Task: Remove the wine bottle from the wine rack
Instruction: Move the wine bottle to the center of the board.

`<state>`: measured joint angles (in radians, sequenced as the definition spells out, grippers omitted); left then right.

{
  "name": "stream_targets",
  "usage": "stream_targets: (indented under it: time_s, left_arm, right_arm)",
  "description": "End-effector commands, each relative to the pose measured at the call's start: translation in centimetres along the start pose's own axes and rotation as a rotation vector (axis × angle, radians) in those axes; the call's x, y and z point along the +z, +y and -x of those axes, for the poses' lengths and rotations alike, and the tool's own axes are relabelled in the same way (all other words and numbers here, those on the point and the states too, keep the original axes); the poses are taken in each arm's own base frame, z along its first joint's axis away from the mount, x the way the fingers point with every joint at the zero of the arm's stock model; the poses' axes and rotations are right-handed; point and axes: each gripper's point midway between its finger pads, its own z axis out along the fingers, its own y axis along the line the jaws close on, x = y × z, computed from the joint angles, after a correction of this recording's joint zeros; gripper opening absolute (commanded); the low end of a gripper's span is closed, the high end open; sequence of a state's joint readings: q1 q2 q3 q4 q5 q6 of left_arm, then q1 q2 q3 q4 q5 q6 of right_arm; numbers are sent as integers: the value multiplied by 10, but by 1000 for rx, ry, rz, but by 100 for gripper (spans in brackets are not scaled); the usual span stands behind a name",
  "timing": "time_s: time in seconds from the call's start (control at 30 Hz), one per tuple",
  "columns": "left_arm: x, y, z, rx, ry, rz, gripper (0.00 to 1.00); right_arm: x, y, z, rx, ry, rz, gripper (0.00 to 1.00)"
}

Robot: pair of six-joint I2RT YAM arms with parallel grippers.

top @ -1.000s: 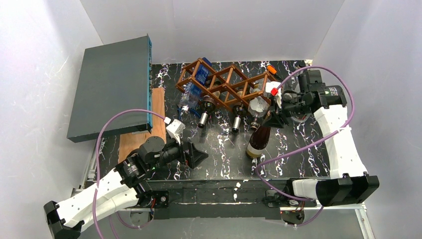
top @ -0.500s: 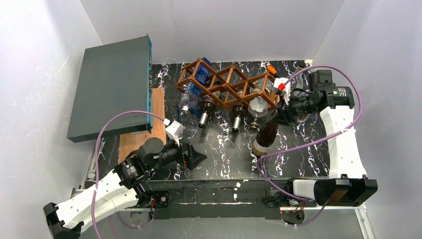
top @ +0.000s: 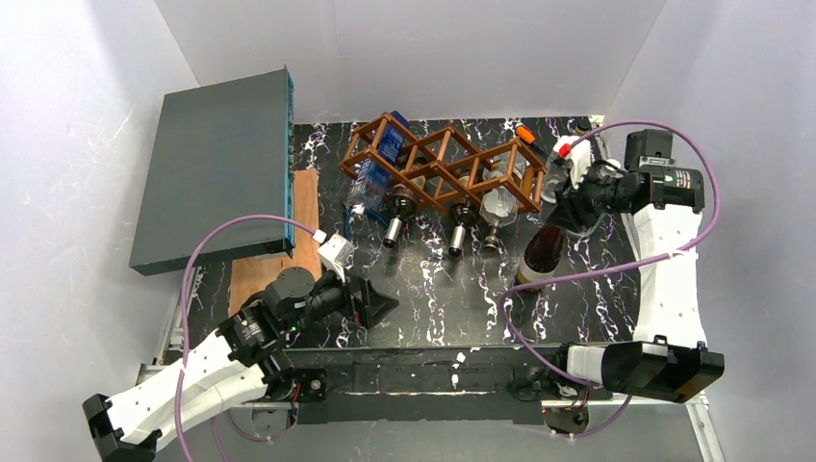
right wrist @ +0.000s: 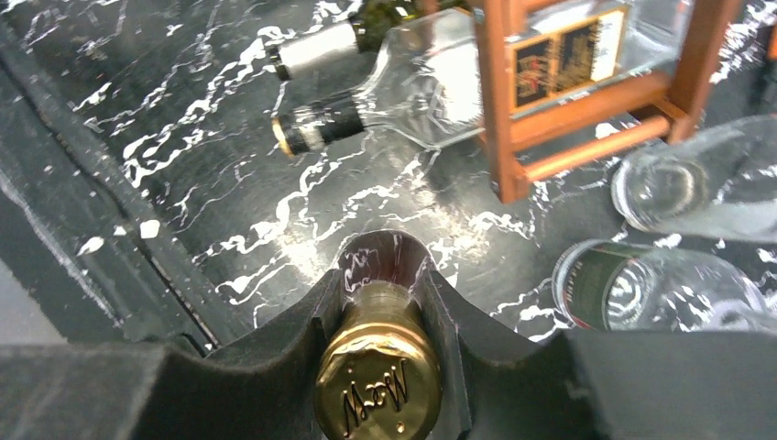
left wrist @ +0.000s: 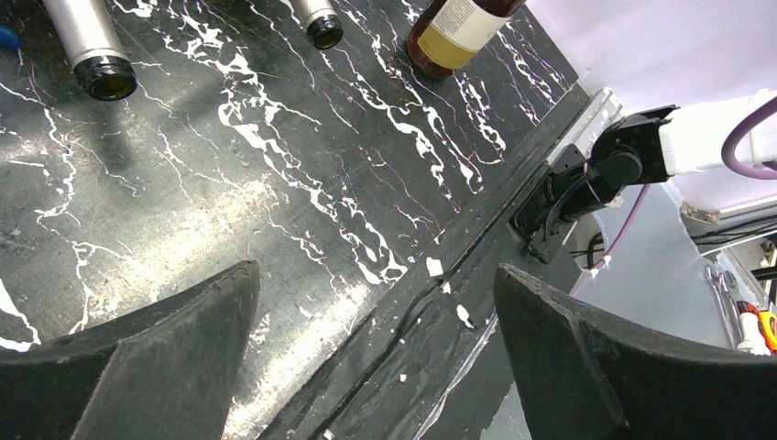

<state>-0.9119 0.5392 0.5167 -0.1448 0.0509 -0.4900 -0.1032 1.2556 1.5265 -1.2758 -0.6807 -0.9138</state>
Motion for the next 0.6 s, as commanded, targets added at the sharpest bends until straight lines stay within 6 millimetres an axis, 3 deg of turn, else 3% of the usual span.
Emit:
stream_targets:
  time_s: [0.0,0.3,0.57]
  left_arm:
    - [-1,5,-2,14,-3,17,98]
    - [1,5,-4,6,-1,14,98]
    - [-1,6,-4,7,-4,19,98]
  right_arm:
    - [-34,-39,65,-129,-211,-211,1]
    - [-30,-89,84,-75,-307,-332,1]
    - [-31,-126,84,-31,-323,-455,1]
